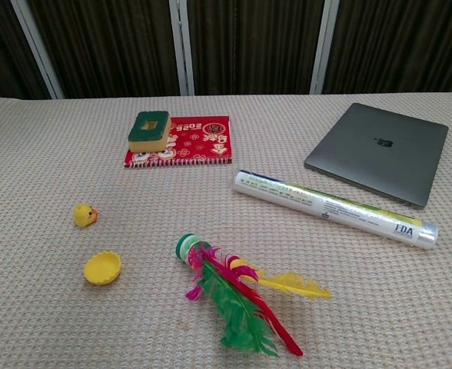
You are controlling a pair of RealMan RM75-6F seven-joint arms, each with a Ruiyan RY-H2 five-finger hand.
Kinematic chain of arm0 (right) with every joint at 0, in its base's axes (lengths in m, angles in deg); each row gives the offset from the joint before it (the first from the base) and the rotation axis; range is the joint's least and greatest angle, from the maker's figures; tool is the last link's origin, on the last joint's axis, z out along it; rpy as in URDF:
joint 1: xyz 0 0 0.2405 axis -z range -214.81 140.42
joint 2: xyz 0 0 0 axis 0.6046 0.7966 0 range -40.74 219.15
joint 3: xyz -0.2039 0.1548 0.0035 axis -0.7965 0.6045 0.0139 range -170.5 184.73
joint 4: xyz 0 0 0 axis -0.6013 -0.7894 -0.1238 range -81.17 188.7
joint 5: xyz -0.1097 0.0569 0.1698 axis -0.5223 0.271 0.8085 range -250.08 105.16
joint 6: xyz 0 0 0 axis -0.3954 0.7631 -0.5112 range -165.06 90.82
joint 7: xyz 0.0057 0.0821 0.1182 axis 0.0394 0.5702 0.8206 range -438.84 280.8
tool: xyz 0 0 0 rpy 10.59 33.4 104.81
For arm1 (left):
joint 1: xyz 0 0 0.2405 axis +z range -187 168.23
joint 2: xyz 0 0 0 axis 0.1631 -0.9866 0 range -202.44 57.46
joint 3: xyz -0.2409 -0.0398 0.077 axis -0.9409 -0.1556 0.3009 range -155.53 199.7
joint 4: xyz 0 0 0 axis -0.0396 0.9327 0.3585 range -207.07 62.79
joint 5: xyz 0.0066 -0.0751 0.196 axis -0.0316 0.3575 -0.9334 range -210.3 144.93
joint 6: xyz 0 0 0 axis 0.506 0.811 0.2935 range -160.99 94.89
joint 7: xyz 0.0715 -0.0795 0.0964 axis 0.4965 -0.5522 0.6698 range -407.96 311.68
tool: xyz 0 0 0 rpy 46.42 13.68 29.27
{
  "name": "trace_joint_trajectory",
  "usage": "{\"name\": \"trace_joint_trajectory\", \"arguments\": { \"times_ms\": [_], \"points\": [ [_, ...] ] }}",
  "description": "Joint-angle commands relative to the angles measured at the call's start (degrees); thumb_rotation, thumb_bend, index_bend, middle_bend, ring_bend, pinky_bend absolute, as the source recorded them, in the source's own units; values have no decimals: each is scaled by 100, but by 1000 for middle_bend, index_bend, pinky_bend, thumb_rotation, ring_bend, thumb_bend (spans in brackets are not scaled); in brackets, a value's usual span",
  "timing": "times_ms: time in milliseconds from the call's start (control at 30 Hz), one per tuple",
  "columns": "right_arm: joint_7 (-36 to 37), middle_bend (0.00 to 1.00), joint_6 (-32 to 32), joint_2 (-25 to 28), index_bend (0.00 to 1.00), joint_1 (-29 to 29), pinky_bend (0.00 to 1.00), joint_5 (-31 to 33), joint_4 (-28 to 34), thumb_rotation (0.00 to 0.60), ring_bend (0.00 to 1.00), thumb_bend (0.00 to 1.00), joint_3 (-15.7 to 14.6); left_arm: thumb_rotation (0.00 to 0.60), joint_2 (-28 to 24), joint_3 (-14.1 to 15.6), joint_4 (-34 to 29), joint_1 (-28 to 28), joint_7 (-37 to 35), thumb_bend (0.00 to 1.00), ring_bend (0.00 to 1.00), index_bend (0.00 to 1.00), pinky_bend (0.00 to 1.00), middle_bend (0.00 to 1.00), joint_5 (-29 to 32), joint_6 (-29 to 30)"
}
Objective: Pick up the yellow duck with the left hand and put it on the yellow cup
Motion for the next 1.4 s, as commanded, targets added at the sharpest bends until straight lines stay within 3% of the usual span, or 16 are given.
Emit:
{"name": "trace_joint_trajectory", "arguments": {
  "times_ms": [33, 200, 533, 1400],
  "points": [
    [-9, 209, 9, -3, 488, 3, 0, -7, -3, 600, 0, 0, -2, 600, 83, -118, 126, -213, 141, 161, 0, 189, 0, 0, 235, -261],
    [43, 207, -3, 2, 488, 3, 0, 16, 2, 600, 0, 0, 4, 600, 339, -291, 186, -479, 427, 200, 0, 251, 0, 0, 675, -505],
    [117, 204, 3, 10, 488, -2, 0, -27, -8, 600, 0, 0, -10, 600, 954, -375, 197, -831, 984, 210, 0, 259, 0, 0, 1286, -665],
    [267, 188, 8, 19, 488, -12, 0, -61, -22, 600, 0, 0, -14, 600, 2020, -38, 500, -1231, 1686, 236, 0, 296, 0, 0, 1745, -685]
  ]
}}
